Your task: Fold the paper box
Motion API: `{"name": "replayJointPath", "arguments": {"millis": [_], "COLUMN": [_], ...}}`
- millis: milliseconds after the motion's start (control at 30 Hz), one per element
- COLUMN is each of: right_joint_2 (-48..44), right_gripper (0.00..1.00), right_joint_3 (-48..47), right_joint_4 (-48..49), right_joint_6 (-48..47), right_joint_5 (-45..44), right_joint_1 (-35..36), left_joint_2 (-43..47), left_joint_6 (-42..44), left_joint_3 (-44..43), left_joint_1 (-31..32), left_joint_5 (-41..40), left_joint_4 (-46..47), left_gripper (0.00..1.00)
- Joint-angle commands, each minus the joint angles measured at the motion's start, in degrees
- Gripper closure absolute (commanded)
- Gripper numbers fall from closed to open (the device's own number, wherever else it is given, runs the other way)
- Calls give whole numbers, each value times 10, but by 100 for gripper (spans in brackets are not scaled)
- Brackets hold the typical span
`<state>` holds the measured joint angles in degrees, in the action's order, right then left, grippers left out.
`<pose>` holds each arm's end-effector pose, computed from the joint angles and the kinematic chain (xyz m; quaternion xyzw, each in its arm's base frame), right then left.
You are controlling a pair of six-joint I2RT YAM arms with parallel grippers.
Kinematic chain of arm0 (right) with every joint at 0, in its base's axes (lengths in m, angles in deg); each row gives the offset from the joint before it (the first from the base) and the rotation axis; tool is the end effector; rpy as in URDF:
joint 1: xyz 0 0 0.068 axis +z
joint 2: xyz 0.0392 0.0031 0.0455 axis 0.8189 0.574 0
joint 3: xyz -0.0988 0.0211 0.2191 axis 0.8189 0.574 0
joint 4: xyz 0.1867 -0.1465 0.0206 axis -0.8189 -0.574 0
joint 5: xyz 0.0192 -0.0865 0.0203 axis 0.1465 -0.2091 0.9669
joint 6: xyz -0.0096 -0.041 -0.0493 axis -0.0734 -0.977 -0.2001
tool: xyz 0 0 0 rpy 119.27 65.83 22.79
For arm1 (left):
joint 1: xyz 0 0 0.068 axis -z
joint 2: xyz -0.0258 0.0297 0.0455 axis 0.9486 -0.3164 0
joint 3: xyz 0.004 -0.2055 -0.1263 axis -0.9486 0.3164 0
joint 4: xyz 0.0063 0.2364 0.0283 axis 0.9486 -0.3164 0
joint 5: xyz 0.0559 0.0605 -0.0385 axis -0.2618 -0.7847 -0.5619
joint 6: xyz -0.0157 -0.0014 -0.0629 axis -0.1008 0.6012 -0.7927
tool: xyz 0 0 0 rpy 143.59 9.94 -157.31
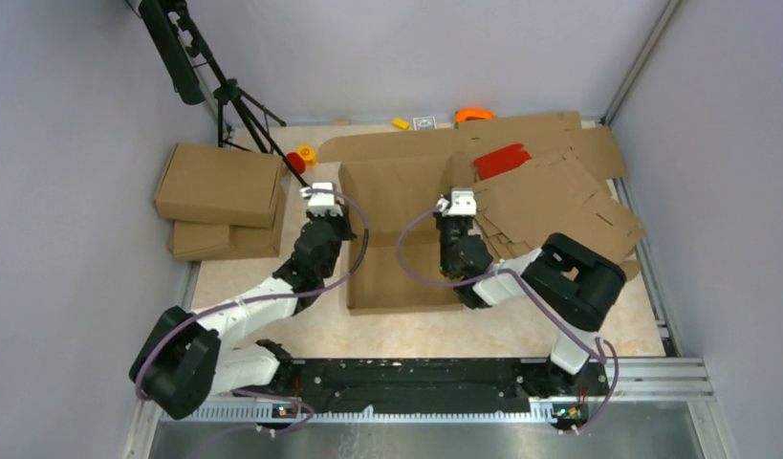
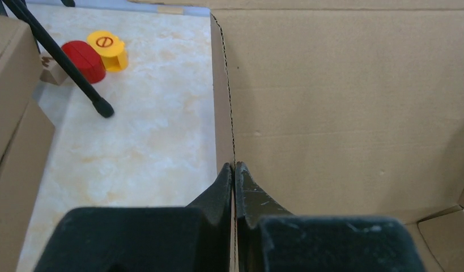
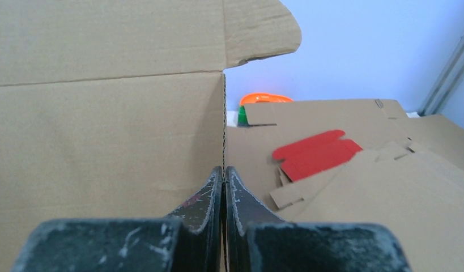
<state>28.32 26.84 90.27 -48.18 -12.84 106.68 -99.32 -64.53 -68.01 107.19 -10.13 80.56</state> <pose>0.2197 0.2146 0.2036 -0.0005 0.6255 -0.0183 0.7800 0.2190 -0.1290 0.2180 -0.0136 0.7422 -0.1140 0.6603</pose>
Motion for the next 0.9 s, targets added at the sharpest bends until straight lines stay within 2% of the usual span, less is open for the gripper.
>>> {"name": "replayJointPath", "arguments": {"millis": [0, 133, 167, 200, 300, 367, 467, 567, 700, 733, 833, 867], "right_joint_2": [36, 47, 49, 52, 42, 20, -31, -99, -165, -180, -211, -219], "right_gripper": [100, 100, 97, 88, 72, 68, 61, 51, 50, 52, 67, 75], "right_joint_3": [-87, -135, -149, -163, -164, -153, -136, -141, -120, -117, -116, -113], "right_joint_4": [68, -47, -76, -97, -122, -150, -253, -414, -518, -547, -622, -643], "right_joint_6": [5, 86, 100, 103, 102, 120, 166, 242, 275, 290, 324, 338], "right_joint_5": [46, 110, 122, 130, 147, 155, 187, 224, 232, 229, 225, 223], "right_joint_1": [-15, -53, -61, -66, -68, -70, -79, -100, -104, -104, -104, -104], "left_joint_2": [-38, -90, -103, -117, -147, -161, -161, -150, -140, -141, -142, -142], "left_joint_6": [14, 59, 63, 62, 70, 71, 85, 98, 116, 117, 131, 133], "left_joint_3": [-53, -74, -75, -74, -63, -53, -39, -20, 23, 31, 53, 60], "left_joint_1": [-38, -66, -71, -77, -86, -86, -86, -86, -83, -83, -73, -70], "left_joint_5": [98, 113, 112, 122, 177, 191, 186, 180, 211, 215, 210, 204], "left_joint_4": [96, 153, 183, 207, 289, 325, 334, 346, 400, 413, 434, 440], "left_gripper": [100, 100, 100, 100, 100, 100, 100, 100, 100, 100, 100, 100]}}
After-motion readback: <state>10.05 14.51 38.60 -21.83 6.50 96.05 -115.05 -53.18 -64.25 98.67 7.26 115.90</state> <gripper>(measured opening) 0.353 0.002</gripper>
